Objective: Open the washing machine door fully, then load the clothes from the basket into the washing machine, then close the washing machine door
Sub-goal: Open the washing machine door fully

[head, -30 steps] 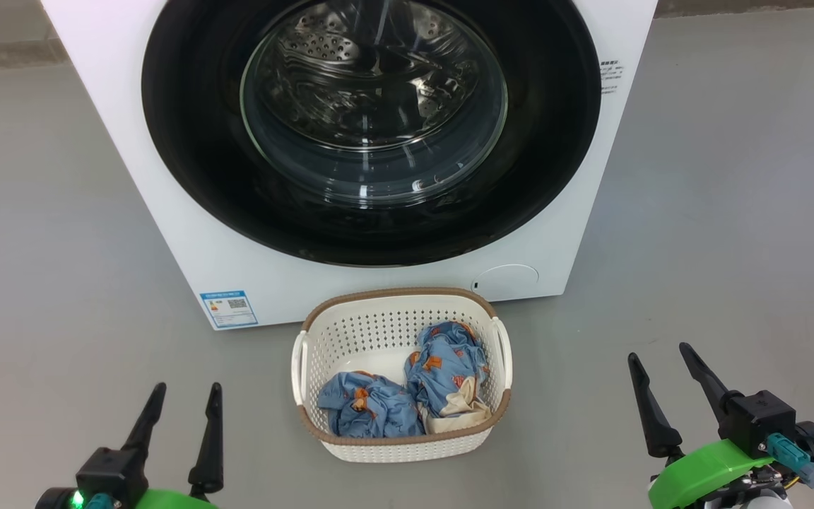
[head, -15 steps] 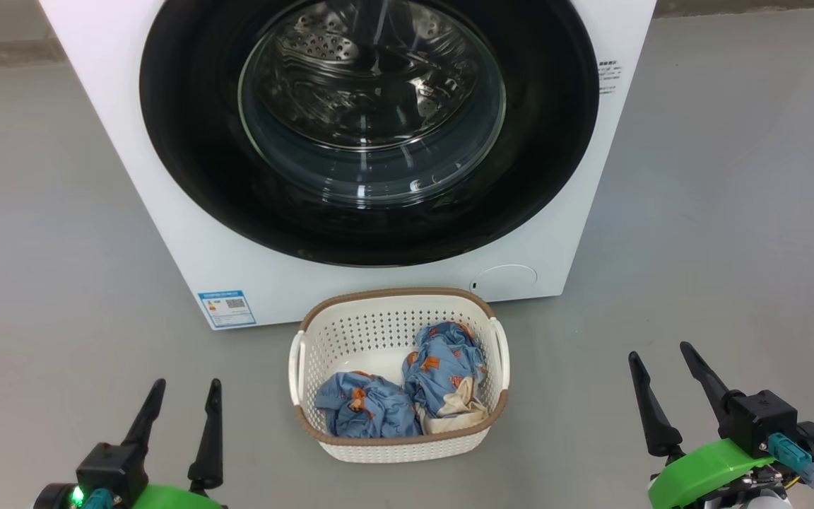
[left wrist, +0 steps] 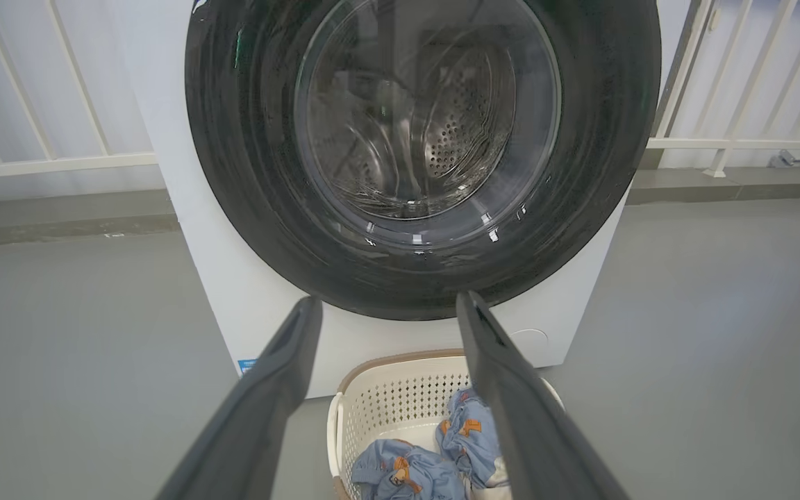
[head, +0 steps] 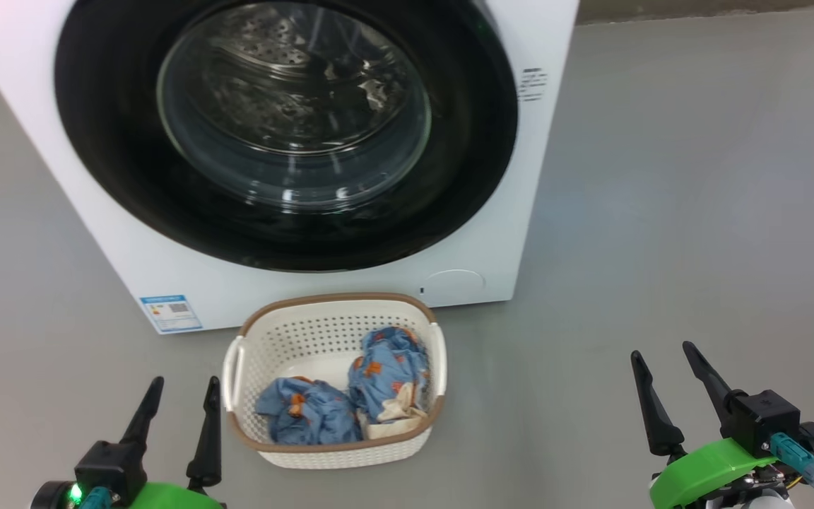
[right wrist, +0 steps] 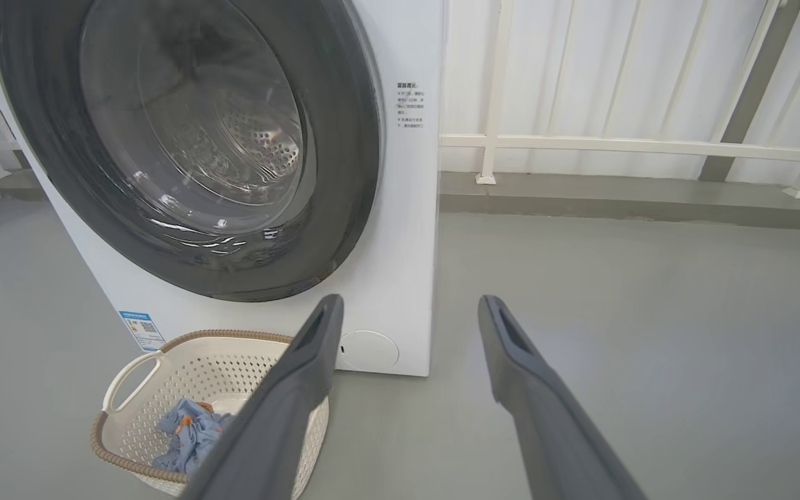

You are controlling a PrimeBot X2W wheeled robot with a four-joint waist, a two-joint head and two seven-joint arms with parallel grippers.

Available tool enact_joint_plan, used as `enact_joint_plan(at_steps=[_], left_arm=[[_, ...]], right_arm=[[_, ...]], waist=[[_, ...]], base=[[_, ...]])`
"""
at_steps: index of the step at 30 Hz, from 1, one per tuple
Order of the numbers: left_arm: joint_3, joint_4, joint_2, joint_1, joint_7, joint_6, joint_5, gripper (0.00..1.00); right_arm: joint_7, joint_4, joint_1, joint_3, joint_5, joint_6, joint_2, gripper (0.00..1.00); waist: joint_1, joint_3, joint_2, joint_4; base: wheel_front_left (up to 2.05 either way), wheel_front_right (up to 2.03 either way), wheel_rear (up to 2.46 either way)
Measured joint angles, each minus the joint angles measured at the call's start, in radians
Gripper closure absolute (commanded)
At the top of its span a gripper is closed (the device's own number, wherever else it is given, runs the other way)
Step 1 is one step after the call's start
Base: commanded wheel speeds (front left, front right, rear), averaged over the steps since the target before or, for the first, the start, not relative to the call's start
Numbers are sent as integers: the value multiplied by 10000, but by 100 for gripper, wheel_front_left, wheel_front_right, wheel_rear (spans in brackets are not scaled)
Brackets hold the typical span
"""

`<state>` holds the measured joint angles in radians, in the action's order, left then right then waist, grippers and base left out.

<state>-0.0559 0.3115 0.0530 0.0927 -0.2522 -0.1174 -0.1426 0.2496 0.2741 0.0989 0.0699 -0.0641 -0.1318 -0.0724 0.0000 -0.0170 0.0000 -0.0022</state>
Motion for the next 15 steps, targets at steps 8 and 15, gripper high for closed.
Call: enact_joint_plan(at_steps=[8, 15], left_arm=[[67, -253, -23, 6, -2, 2, -15, 0], [67, -349, -35, 6, -2, 0, -10, 0]], right_arm=[[0, -36, 0, 27, 0, 0, -13, 0], [0, -50, 0, 33, -2, 0, -21, 0]], waist=[[0, -65, 0, -9], [0, -109, 0, -13]], base=[[87, 87, -174], [28, 28, -56]])
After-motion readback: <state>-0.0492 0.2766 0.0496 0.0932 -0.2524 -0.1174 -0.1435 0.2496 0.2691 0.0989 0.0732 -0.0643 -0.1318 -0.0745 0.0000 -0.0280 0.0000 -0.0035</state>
